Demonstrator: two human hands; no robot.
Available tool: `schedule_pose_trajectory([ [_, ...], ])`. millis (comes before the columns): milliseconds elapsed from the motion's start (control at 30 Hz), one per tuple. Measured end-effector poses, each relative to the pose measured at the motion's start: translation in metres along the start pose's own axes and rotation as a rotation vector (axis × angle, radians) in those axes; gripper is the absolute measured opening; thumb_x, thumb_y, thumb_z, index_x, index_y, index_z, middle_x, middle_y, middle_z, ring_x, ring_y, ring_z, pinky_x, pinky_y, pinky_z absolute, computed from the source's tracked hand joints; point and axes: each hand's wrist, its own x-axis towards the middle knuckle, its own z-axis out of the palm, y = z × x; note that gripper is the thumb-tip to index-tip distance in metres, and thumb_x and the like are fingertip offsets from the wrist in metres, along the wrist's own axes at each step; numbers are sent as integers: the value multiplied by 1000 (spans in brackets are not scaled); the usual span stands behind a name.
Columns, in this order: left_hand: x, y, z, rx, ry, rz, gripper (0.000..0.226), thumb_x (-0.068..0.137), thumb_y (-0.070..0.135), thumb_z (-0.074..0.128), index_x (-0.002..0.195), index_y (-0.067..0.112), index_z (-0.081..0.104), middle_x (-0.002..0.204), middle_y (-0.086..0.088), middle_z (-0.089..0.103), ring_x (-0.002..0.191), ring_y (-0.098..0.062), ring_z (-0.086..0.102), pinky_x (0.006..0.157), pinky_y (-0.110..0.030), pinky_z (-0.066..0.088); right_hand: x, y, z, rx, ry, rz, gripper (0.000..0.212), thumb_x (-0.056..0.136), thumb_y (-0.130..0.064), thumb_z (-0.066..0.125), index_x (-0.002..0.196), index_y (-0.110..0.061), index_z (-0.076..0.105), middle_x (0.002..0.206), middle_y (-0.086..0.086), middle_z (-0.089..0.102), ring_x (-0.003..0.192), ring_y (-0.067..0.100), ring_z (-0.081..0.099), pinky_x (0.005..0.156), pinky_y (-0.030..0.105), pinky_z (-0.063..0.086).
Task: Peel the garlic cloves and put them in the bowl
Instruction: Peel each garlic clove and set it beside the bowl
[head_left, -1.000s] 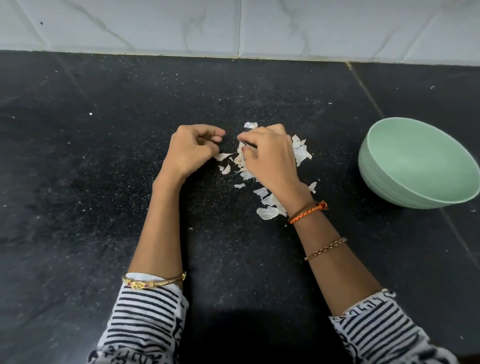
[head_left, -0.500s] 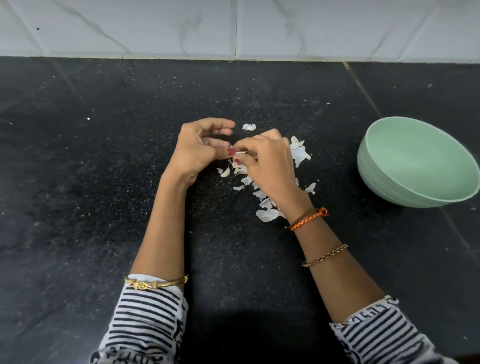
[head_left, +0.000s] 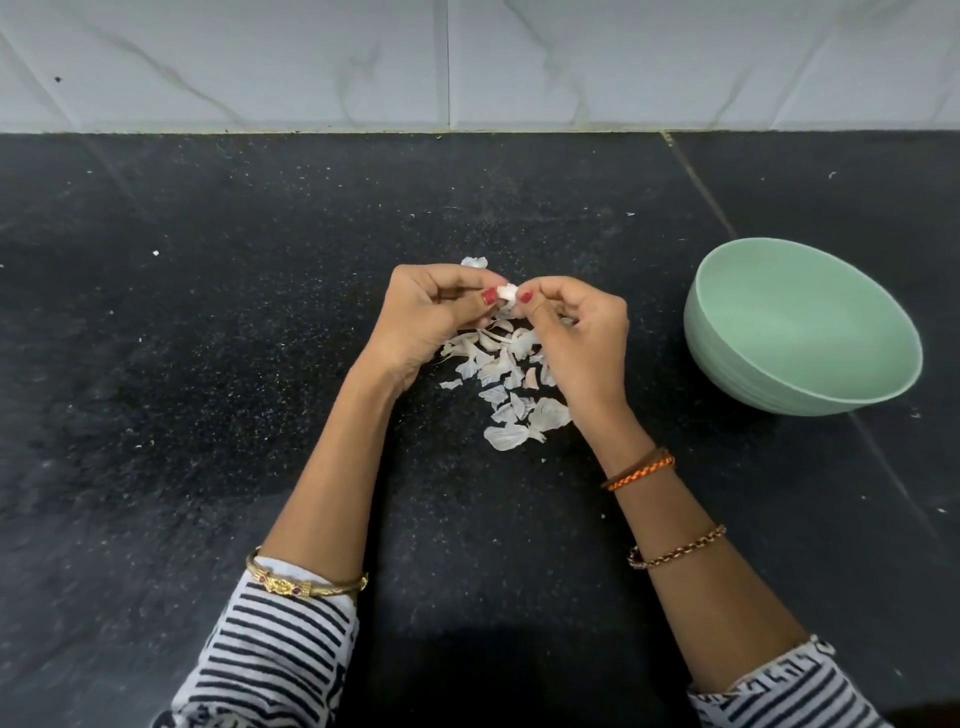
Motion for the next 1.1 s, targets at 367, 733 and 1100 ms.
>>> schedule_pose_trajectory([
  [367, 1, -3, 22, -73, 265, 10, 21, 78, -12, 63, 77, 8, 69, 65, 6, 69, 61, -6, 62, 61, -17, 51, 2, 7, -3, -159, 23, -182, 12, 84, -16, 63, 93, -13, 71, 71, -6, 70, 77, 13, 62, 76, 28, 45],
  [733, 4, 2, 24, -193, 281, -204, 46, 73, -17, 52, 43, 14, 66, 45, 3, 57, 43, -4, 46, 48, -13, 38, 1, 10, -3, -348, 215, -511, 10, 73, -21, 72, 79, -15, 75, 70, -29, 36, 73, 9, 49, 64, 30, 43],
  [1100, 3, 7, 28, -279, 293, -204, 24, 58, -5, 61, 45, 14, 65, 46, 4, 57, 43, -4, 46, 51, -17, 38, -1, -1, 1, 66, 108, -17, 18, 79, -2, 68, 85, -19, 70, 71, -20, 62, 75, 5, 60, 74, 18, 48],
])
